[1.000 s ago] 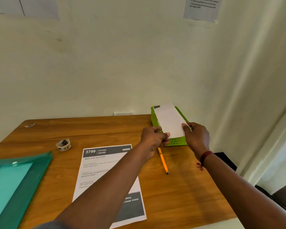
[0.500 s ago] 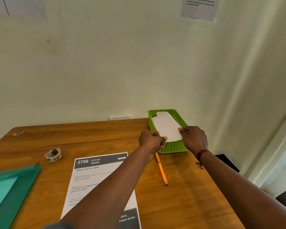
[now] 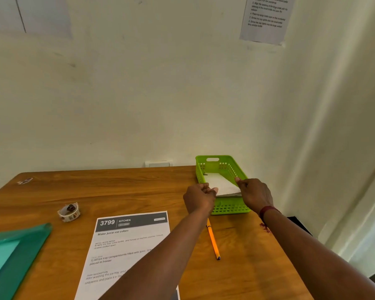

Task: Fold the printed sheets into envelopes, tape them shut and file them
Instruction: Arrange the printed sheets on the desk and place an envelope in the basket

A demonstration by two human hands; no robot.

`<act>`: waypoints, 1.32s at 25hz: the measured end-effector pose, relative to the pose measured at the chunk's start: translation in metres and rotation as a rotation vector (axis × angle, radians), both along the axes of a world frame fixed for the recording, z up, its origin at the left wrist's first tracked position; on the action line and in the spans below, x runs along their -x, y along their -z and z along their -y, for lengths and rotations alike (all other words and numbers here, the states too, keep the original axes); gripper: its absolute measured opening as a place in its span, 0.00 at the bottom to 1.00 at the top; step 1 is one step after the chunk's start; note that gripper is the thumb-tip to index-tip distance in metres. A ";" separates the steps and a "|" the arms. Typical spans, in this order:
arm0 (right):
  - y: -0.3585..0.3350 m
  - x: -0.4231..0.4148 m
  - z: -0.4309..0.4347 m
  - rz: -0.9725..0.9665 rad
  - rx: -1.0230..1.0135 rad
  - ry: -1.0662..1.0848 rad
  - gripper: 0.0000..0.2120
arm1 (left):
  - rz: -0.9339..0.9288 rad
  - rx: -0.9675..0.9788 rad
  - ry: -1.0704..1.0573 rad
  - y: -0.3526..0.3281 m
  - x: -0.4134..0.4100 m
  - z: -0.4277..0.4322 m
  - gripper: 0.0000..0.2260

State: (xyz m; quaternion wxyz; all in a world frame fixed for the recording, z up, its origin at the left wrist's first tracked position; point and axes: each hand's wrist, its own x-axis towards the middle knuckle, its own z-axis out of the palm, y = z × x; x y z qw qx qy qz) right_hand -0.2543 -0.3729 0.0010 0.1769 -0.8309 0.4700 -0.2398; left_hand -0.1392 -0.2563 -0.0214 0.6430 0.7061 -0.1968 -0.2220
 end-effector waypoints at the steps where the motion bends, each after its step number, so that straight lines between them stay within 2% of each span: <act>1: 0.002 0.001 0.001 -0.016 0.029 0.003 0.23 | 0.038 -0.011 -0.001 0.002 0.000 -0.002 0.15; 6: 0.011 0.011 -0.012 -0.083 0.171 -0.018 0.17 | 0.185 -0.116 0.037 0.011 -0.004 -0.020 0.15; 9: 0.014 0.010 -0.037 -0.049 0.268 -0.108 0.15 | 0.244 -0.146 0.040 0.017 -0.008 -0.036 0.16; 15: 0.017 0.000 -0.115 -0.174 0.446 -0.362 0.20 | 0.562 -0.245 0.052 0.018 -0.012 -0.090 0.17; 21: 0.035 -0.024 -0.188 -0.208 0.420 -0.483 0.24 | 0.748 -0.290 0.083 0.029 -0.028 -0.175 0.19; 26: 0.065 -0.042 -0.243 -0.192 0.372 -0.573 0.24 | 0.731 -0.384 0.033 0.058 -0.049 -0.261 0.21; 33: 0.104 -0.066 -0.299 -0.216 0.254 -0.629 0.26 | 0.845 -0.502 0.024 0.081 -0.085 -0.341 0.22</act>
